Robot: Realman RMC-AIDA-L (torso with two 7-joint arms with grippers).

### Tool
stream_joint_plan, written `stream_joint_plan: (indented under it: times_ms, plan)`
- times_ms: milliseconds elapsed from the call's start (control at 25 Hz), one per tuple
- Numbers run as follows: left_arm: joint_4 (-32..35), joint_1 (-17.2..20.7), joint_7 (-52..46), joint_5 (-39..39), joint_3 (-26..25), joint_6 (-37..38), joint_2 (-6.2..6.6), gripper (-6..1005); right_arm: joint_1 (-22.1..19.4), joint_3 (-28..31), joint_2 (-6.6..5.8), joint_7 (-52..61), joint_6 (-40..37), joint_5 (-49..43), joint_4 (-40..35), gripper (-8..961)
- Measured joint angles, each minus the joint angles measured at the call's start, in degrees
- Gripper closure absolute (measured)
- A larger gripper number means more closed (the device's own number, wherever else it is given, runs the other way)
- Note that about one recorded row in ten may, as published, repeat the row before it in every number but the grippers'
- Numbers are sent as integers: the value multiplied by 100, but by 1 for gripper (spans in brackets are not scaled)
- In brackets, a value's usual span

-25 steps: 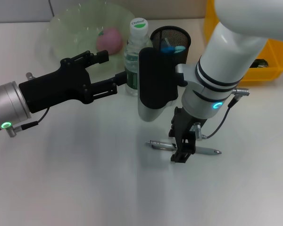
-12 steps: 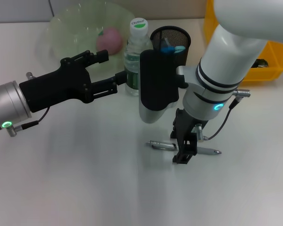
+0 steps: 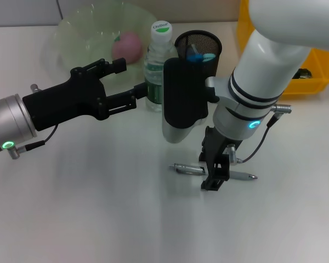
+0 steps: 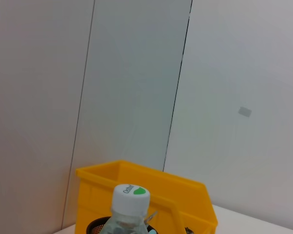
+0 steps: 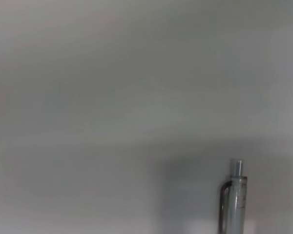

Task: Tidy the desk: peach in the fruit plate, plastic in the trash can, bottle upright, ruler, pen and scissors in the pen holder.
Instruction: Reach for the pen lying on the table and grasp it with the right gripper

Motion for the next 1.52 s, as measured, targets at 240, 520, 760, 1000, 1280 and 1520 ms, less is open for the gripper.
stream_joint_plan:
  times_ms: [240,520,760,1000,1280,1520]
  plan:
    - [0,0,0,0,0,-4,-1,184,4,-2,0,5,1,0,-5,366]
    - [0,0,-1,0,0,-2,-9,185,-15,21,0,60,-2,0,-33,389]
    - [0,0,0,0,0,-1,-9,184,-21,-4,0,60,0,0,-28,409]
    - [0,15,1,0,0,7,-9,185,-38,-8,0,63,1,0,-45,424]
    - [0,28,10,0,0,20,-9,185,-38,-17,0,80,32,-8,-53,429]
    - [0,34,7,0,0,34,-8,184,-38,-43,0,82,53,-17,-49,452]
